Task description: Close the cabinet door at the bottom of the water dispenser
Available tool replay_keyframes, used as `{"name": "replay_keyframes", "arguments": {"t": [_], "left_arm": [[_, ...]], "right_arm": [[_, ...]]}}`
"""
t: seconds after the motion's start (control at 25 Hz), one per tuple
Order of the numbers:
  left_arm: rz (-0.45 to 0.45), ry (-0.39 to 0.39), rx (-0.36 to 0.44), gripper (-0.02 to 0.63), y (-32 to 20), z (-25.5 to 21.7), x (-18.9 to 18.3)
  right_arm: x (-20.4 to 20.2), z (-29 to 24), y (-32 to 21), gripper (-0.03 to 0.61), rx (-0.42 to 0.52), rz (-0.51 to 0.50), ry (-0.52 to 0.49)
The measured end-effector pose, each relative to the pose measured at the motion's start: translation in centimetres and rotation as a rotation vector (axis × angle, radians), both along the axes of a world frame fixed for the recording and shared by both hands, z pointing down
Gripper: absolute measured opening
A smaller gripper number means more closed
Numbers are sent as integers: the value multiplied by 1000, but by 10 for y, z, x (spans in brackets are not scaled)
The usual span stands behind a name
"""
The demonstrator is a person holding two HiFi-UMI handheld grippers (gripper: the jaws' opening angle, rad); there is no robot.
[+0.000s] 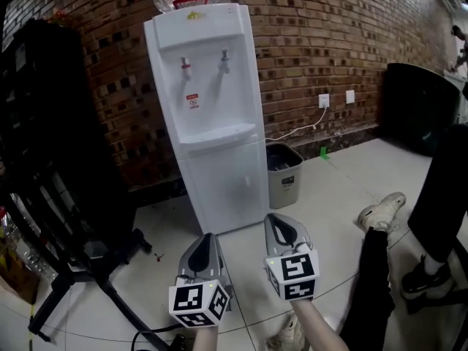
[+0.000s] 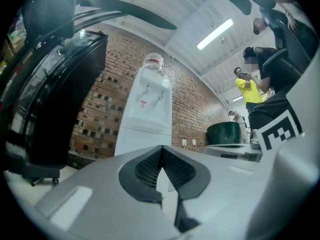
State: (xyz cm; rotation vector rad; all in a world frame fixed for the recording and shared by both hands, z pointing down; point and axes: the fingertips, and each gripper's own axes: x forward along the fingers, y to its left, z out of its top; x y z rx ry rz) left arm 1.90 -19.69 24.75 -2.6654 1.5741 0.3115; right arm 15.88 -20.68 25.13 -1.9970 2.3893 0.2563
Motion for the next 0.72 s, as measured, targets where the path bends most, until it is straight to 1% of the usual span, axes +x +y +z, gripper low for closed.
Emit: {"name": "replay_keyframes", "arguments": {"t": [0.12,0.28,0.48,0.72], "left_arm": [[-32,1,-23,18,18,11,-11],[-48,9,-48,18,35,30,-17],[-32,7,-80,18,49,55,-14],[-20,11,-64,18,41,48,-9]], "right_arm": [[-5,9,38,0,-2,-15,-22],[-13,28,64,0,-34,-39,-42],[-30,50,72,0,-67,-62,-8],[-26,49,65,0,-65,-54,-6]]}}
